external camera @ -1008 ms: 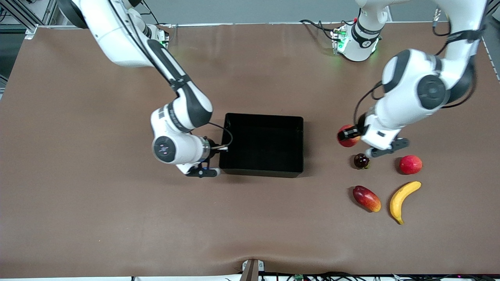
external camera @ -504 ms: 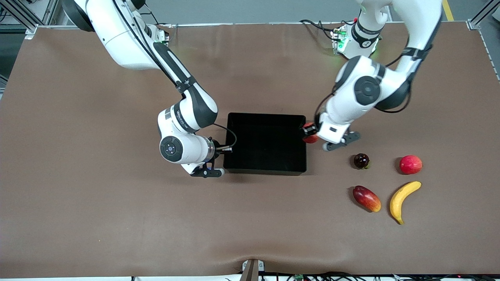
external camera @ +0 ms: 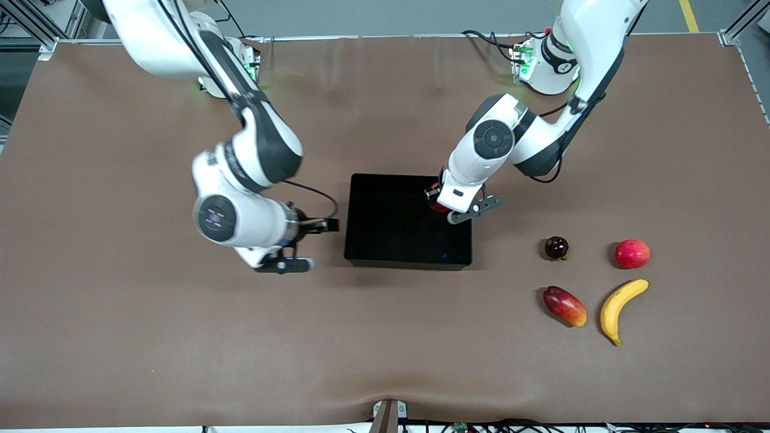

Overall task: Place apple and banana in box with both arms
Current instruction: 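Release the apple with the left gripper while the right gripper retracts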

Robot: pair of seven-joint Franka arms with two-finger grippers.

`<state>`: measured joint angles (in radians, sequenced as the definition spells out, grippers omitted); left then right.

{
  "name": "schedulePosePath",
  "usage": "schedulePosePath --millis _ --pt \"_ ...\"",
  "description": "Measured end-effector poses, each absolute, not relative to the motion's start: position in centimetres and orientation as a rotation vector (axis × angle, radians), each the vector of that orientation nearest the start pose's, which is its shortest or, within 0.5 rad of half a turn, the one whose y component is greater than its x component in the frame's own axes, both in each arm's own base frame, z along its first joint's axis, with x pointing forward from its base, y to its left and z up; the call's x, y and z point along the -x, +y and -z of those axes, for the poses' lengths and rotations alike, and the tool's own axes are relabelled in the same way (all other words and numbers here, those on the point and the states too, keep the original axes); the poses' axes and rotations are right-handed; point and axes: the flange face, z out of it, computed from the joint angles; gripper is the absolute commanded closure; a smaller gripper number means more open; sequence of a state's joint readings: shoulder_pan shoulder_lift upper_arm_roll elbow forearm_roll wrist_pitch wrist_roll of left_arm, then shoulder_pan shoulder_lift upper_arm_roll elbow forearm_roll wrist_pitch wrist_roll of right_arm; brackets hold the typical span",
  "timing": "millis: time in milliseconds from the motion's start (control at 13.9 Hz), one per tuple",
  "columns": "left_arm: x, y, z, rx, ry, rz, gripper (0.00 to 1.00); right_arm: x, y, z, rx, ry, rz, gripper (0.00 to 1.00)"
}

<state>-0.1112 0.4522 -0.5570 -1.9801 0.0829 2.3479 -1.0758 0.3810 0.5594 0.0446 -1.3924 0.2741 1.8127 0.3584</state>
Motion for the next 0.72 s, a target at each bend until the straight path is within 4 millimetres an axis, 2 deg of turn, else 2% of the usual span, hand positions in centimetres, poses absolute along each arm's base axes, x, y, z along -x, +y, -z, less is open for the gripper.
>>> schedulePosePath --millis 216,432,576,648,720 --pt "-48.8 -37.0 -24.0 3.176 -0.628 -0.279 1.00 -63.6 25.7 -40.8 2.928 0.086 -0.386 0.00" --pt "-48.8 -38.3 -22.7 3.185 -0.603 -0.306 1.00 -64.5 20.7 -44.0 2.935 0.152 -0.467 0.00" --pt "-48.6 -38.8 -21.8 3.181 -0.551 -0.296 1.00 -65.2 16.7 -46.3 3.026 0.189 -0.429 0.00" --pt "-48.5 -38.8 -21.4 3.177 -0.542 -0.299 0.88 -65.2 15.3 -48.1 3.088 0.197 -0.377 0.00" --pt "-48.5 -38.8 -21.1 3.173 -0.540 -0.305 0.59 -64.8 14.6 -49.9 3.124 0.201 -0.342 0.00"
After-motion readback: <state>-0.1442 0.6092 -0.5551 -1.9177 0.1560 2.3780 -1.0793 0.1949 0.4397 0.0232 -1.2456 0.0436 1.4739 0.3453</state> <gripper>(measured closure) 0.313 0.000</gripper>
